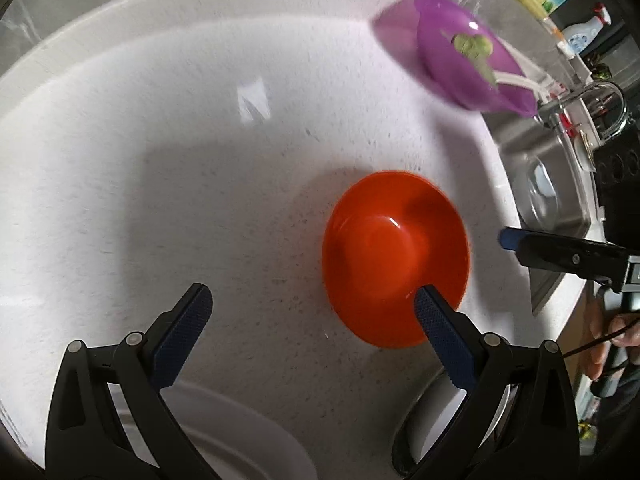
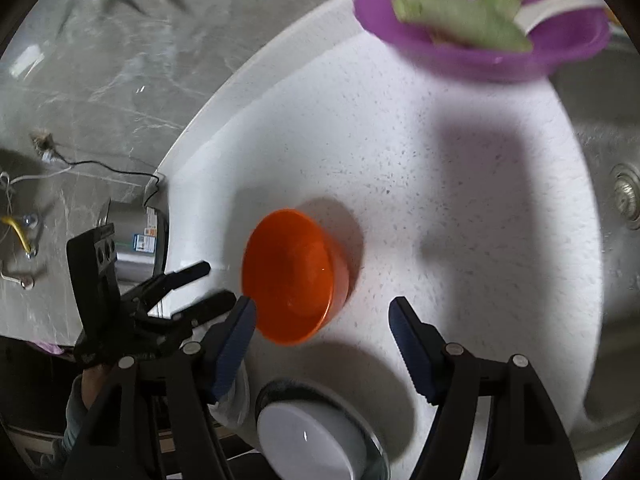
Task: Organize plates and bowls
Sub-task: 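Move both grippers to the orange bowl and close on its rim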
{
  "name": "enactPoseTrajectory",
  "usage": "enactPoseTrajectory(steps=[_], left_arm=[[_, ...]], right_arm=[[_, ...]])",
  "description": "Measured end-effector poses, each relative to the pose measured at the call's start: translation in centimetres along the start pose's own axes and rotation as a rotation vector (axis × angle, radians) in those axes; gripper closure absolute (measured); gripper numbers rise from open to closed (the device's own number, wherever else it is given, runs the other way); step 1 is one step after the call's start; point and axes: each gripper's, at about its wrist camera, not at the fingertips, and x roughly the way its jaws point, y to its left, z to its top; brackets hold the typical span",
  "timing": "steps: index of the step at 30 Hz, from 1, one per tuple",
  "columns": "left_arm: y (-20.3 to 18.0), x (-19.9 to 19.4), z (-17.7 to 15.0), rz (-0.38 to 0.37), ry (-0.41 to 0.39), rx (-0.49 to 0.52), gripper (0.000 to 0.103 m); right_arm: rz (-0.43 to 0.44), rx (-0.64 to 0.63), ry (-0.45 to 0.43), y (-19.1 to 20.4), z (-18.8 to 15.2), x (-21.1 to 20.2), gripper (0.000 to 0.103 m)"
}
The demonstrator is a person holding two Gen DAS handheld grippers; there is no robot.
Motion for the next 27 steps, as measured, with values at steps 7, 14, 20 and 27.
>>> enactPoseTrajectory(steps=[7, 14, 20, 27], left_arm=[[1.3, 3.3, 0.4, -0.047, 0.06, -0.07, 0.003], [1.7, 4.0, 0.2, -0.039, 0.06, -0.088, 0.042], [1.4, 4.7, -0.1, -0.067, 0.069, -0.079, 0.073], [0.1, 5.6, 0.4, -0.102, 0.071, -0.06, 0.094]], right_arm=[[0.053, 0.039, 0.054, -1.5, 0.5, 2.1, 0.037], [0.052, 0.052, 0.06, -2.4, 0.9, 2.9, 0.048], [0.038, 0.065, 0.076, -2.9, 0.7, 3.6, 0.058], [0.049, 0.061, 0.083, -2.6, 0.8, 4.0, 0.083]])
